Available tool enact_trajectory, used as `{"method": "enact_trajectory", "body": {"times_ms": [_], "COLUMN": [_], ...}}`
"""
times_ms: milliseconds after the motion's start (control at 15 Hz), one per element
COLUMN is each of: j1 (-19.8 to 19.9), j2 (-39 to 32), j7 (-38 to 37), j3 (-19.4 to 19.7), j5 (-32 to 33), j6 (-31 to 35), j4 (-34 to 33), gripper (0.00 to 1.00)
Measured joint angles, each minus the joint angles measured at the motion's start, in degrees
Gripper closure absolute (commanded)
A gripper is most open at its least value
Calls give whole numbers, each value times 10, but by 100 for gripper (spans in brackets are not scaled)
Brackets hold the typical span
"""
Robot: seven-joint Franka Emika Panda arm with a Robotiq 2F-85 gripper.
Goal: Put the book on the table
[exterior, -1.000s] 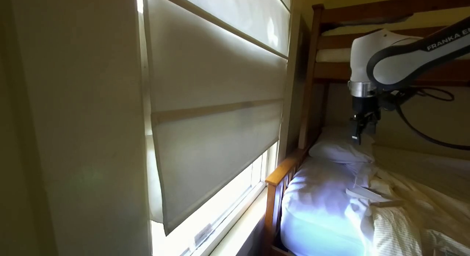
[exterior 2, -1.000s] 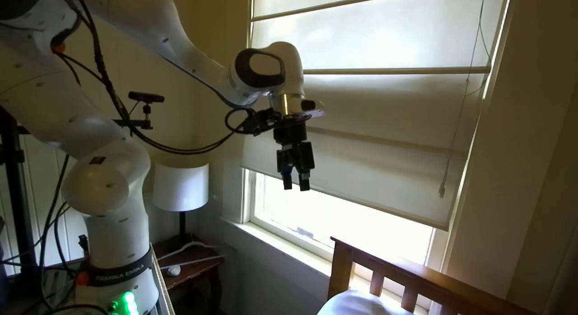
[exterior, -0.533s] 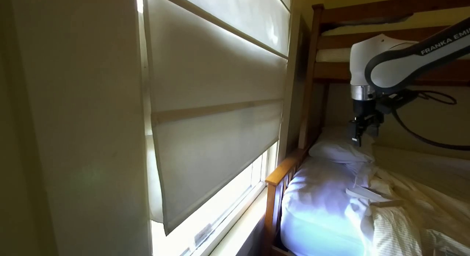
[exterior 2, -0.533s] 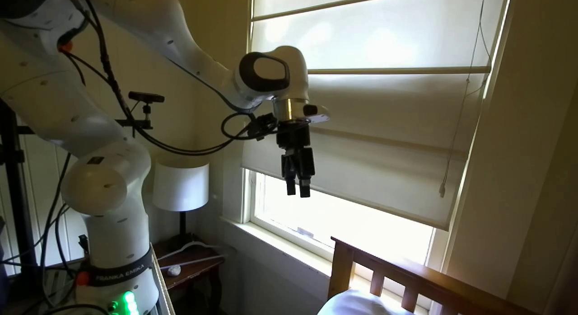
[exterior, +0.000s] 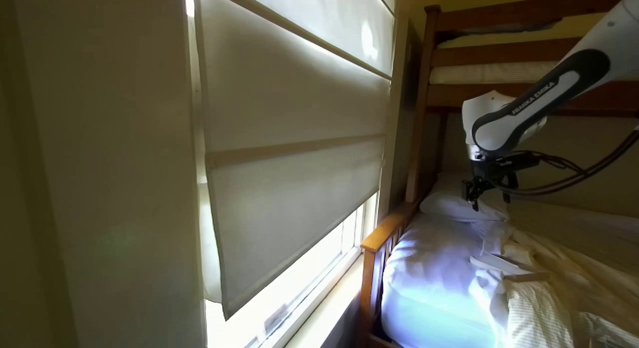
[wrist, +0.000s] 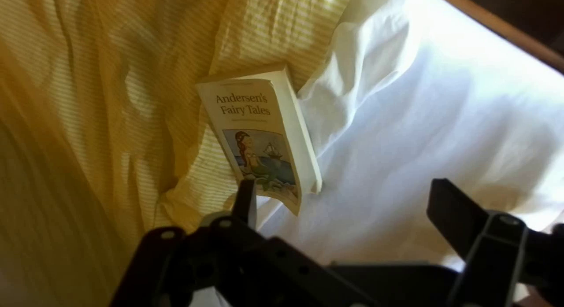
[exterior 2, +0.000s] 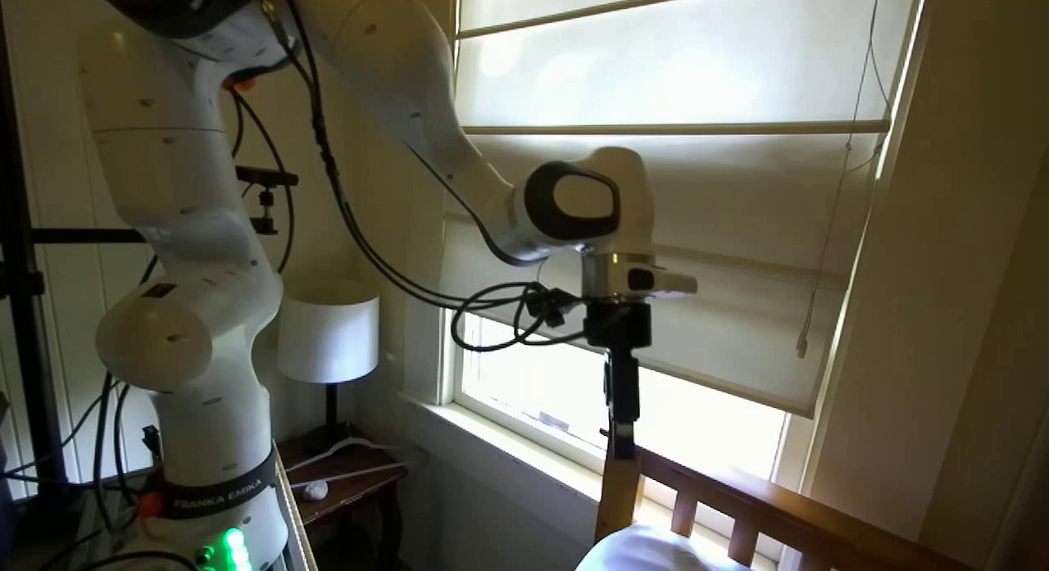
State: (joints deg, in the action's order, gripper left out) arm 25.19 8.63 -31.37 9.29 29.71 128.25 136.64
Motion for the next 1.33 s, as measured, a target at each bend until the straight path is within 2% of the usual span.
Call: {"method": "enact_trajectory", "body": {"times_ms": [467,733,1000,1333], "j1": [-21,-28,-57,-75], "j2": [-211,-238,-244,-343], "j7": [-161,-175,-191,-198], "j3": [75,81,106,115], "j5": [66,67,90,120], "j6": [-26,-36,-32,-54], "j4": [-136,-162,-163,-201], "gripper": [0,0,0,0]}}
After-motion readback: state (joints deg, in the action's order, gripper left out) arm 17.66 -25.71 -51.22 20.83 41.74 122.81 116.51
